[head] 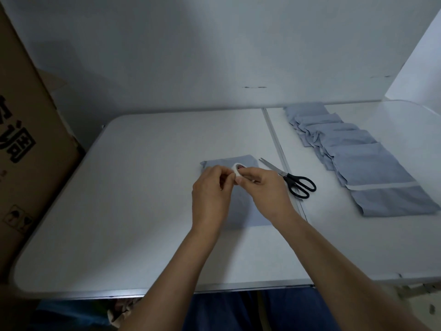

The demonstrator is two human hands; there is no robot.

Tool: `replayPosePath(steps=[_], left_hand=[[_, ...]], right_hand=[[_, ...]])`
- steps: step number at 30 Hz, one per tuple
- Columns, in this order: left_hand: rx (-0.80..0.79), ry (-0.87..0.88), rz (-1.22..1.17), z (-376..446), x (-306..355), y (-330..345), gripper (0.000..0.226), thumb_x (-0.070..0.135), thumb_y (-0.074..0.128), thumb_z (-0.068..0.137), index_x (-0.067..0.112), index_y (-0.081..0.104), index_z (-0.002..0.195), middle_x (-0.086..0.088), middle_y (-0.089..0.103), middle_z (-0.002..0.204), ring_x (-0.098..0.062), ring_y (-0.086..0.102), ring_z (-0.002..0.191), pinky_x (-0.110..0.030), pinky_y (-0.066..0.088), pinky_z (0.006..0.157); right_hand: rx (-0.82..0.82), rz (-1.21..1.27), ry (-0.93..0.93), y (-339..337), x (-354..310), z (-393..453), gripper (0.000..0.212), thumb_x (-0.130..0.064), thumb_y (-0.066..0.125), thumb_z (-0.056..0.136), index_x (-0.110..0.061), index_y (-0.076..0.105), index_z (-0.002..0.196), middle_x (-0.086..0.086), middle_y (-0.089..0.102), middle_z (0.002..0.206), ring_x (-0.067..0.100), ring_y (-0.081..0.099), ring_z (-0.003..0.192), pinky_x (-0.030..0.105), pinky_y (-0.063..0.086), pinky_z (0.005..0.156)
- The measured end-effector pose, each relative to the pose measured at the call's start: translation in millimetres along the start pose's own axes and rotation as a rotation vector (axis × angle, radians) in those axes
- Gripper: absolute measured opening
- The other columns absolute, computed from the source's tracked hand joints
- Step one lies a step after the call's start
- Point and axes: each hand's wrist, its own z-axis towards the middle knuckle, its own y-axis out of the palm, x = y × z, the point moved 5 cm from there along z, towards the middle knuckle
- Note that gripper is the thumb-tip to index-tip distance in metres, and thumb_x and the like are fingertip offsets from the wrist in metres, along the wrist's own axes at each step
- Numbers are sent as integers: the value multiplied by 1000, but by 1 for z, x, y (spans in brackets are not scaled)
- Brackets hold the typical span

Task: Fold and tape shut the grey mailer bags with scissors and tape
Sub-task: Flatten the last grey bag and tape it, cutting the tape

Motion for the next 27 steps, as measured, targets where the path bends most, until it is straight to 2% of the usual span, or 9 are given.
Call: replayPosePath(steps=[4,7,9,11,14,16,19,21,27], left_hand=[[-55,-27,-88,0,-3,4,5,23,63,91,21,63,95,13,63,95,5,59,82,-5,42,69],[-194,-5,-148,4,-3,0,25,23,69,87,27,60,111,18,56,114,7,61,82,-7,46,72],[-329,-7,-142,9,1,-2,19,28,69,87,30,67,105,18,63,108,3,64,78,-15,49,75],[-420,-88,-160,12,-1,-4,12,33,70,85,32,70,97,14,70,92,-2,67,80,-26,53,80],[-566,-191,-251,13,-2,-2,15,38,71,85,26,70,94,5,74,81,-9,70,83,-38,53,91],[-653,-219,-336,11,0,0,14,31,70,86,19,70,94,5,73,80,-10,69,80,-34,53,87],[-718,-227,-443,11,5,0,7,17,66,90,13,69,94,8,67,79,-9,62,75,-22,47,76],[-730,-226,-461,11,7,0,8,11,62,91,12,69,93,8,64,78,-8,58,72,-18,46,72],[-698,-255,-493,8,9,0,11,7,58,88,13,67,87,7,59,74,-10,52,70,-22,44,70]], right_hand=[[-38,-30,-6,-3,-1,0,23,-20,66,90,-19,70,112,-8,72,109,4,66,99,26,50,95],[-101,-163,-30,-8,-4,0,9,-25,63,91,-30,69,96,-15,68,94,-4,60,82,12,43,75],[-115,-223,-61,-10,-7,0,12,-23,61,92,-31,64,84,-14,57,81,-4,50,68,11,35,66],[-121,-182,-58,-12,-5,-1,16,-20,58,92,-27,61,77,-10,51,76,-2,46,64,12,34,63],[-129,-1,-13,-16,-2,-3,11,-21,58,87,-21,61,76,8,53,75,9,46,69,25,36,69],[-168,99,-9,-18,-4,-4,9,-24,57,81,-18,60,76,19,52,78,18,46,75,34,37,73],[-240,232,-24,-19,-7,-5,13,-20,53,81,-9,58,77,12,52,77,19,48,79,34,39,79],[-261,277,-38,-19,-8,-6,12,-19,52,82,-9,57,77,5,54,77,18,49,80,34,39,80],[-267,258,-71,-18,-10,-8,18,-21,55,82,-3,57,82,14,50,80,20,45,80,36,35,79]])
